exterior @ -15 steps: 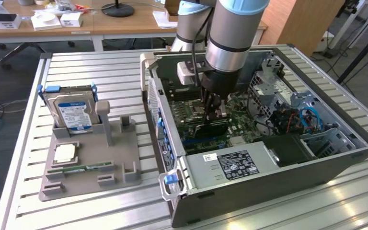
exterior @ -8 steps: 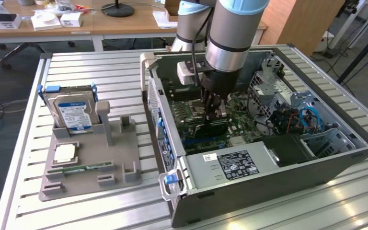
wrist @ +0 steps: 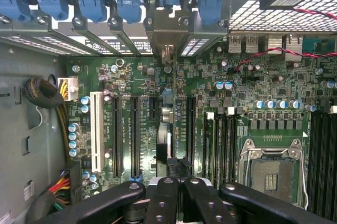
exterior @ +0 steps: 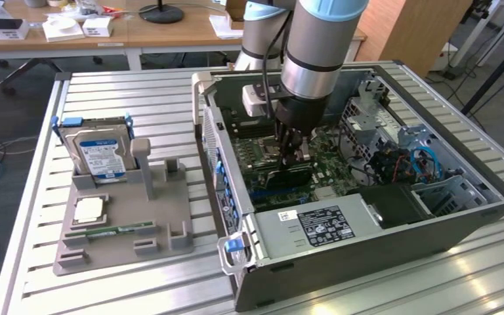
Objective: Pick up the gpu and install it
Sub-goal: 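Press down on the gpu until it lock into place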
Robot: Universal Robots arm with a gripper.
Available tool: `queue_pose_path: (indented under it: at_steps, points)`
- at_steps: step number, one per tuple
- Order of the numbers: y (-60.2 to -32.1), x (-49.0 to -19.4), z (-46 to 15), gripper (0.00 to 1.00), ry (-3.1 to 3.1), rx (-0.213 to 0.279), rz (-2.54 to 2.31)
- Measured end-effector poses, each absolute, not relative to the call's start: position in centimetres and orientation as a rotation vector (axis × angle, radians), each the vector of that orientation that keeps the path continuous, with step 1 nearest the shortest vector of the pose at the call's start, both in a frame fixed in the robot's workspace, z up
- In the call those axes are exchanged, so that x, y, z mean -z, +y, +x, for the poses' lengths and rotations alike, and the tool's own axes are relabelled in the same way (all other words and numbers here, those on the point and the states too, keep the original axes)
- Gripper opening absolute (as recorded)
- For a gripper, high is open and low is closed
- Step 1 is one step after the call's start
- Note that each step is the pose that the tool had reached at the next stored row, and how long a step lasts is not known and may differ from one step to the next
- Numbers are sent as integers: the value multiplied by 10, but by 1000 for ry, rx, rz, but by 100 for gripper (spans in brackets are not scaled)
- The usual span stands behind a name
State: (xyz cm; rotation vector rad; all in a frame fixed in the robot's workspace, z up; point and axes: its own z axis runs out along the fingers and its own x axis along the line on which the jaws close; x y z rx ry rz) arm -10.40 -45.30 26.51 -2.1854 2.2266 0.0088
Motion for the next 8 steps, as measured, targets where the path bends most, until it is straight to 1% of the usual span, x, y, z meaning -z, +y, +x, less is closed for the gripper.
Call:
queue_pose_path:
  at_steps: [8]
  points:
    - [-453,-264,-104,10,2226,-9,-2185]
